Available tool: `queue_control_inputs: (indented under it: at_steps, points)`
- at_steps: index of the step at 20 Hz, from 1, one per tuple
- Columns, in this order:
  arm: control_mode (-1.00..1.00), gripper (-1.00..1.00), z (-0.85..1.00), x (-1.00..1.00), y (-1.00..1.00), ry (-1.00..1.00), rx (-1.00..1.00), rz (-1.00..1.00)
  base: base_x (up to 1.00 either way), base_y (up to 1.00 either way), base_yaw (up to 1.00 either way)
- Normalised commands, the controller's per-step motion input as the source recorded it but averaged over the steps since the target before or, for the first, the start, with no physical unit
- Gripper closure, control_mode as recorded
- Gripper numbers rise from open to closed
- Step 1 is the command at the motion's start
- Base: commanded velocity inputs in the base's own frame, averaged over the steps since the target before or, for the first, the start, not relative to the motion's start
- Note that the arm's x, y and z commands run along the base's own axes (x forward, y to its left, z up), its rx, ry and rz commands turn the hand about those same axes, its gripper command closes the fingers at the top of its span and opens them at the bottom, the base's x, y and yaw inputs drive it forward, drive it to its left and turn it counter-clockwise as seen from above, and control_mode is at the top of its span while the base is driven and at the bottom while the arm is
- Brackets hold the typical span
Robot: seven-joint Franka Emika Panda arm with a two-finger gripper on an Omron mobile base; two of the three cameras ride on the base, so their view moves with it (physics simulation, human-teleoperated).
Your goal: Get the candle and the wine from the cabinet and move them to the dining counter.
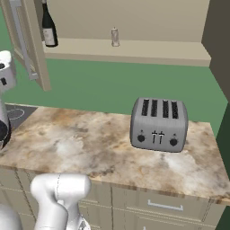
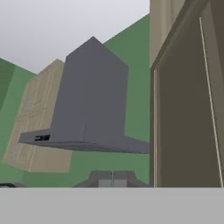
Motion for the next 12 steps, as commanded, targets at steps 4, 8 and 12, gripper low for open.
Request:
queue_control_inputs:
  at_steps: [4, 8, 12]
  points:
    - [-1.0, 1.0, 0.13, 0.0, -0.86, 0.0, 0.0, 0.13, 0.0, 0.0, 0.0]
    - [-1.0, 1.0, 0.08, 0.21, -0.71, 0.0, 0.0, 0.08, 0.0, 0.0, 0.0]
    - [-1.0, -1.0, 0.09, 0.33, -0.64, 0.0, 0.0, 0.06, 0.0, 0.0, 0.0]
